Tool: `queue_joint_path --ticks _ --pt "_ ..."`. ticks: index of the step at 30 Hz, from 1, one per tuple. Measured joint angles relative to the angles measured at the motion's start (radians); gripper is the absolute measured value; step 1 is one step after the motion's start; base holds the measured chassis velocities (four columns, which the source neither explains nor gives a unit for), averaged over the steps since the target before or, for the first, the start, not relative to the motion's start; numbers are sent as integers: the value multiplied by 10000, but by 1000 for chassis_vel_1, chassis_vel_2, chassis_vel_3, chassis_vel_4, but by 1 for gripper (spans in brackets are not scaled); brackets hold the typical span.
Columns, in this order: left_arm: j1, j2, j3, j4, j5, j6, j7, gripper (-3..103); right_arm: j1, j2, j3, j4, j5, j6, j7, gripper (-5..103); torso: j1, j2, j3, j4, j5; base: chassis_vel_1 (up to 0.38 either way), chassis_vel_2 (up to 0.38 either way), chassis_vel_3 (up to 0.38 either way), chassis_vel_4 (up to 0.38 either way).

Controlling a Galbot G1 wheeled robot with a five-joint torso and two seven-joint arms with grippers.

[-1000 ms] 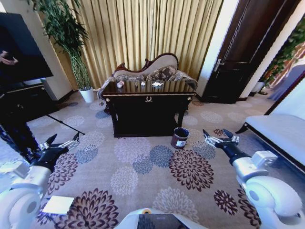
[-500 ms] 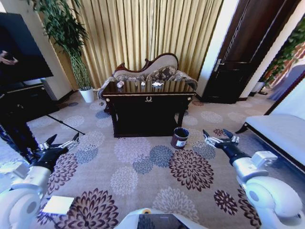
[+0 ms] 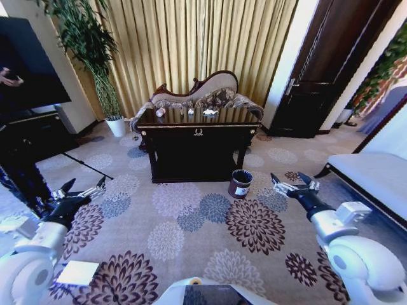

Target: Move to the front of the table and place the trash on the table into the trash bin.

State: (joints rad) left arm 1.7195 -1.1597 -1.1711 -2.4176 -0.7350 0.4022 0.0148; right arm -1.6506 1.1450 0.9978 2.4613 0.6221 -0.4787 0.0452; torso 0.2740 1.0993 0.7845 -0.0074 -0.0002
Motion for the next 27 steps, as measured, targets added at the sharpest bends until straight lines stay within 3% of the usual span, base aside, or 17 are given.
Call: queue_joint_path --ticks 27 --pt "12 -21 -13 39 0 -29 103 100 13 -17 -11 -15 -1 0 -7 100 0 1 0 0 0 0 0 0 0"
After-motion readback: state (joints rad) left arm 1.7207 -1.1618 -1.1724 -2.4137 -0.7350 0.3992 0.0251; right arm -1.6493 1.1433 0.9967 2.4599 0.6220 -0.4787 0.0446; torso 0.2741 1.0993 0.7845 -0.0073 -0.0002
